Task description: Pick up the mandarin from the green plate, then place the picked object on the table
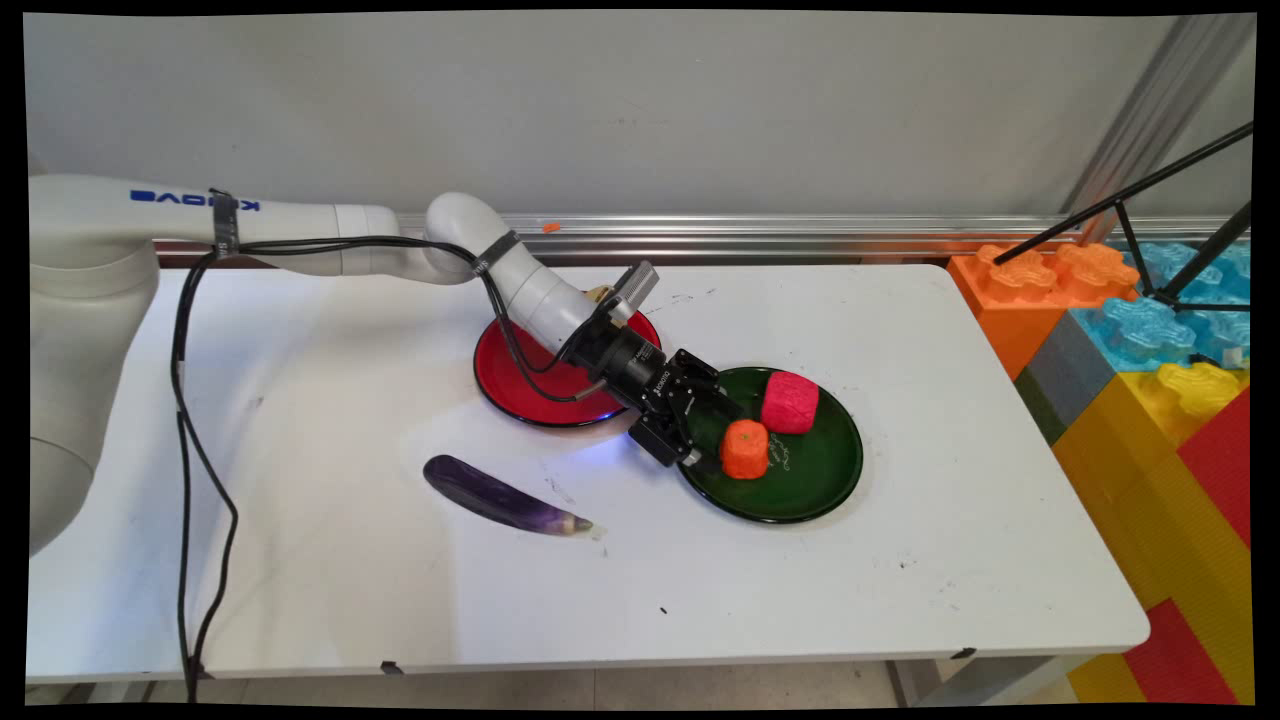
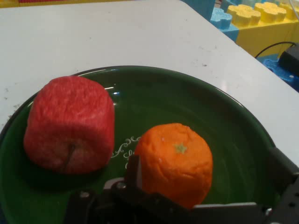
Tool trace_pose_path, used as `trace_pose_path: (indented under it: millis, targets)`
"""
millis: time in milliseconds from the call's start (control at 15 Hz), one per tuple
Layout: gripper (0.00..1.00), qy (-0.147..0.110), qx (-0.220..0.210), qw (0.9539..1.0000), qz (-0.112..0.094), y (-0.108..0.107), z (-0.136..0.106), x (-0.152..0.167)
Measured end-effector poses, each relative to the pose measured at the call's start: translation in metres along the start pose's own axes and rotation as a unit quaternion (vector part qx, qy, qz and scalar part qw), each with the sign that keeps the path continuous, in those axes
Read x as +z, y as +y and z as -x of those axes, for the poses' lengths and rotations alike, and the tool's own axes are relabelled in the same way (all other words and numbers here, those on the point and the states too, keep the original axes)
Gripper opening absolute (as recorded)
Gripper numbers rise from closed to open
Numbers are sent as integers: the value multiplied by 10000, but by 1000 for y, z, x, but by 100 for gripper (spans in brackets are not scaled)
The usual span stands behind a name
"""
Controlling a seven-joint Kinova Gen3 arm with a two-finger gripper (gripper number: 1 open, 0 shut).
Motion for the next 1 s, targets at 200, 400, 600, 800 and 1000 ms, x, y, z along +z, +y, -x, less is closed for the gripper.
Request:
trace_pose_path:
  millis: [200,400,600,800,1000]
  targets:
    - [100,-4,30,10000,-11,-3,1,4]
    - [100,-6,46,10000,-27,-7,2,8]
    - [100,-12,53,10000,-37,-9,5,11]
    - [0,6,49,10000,-49,-10,7,13]
    - [0,10,45,10000,-54,-11,9,14]
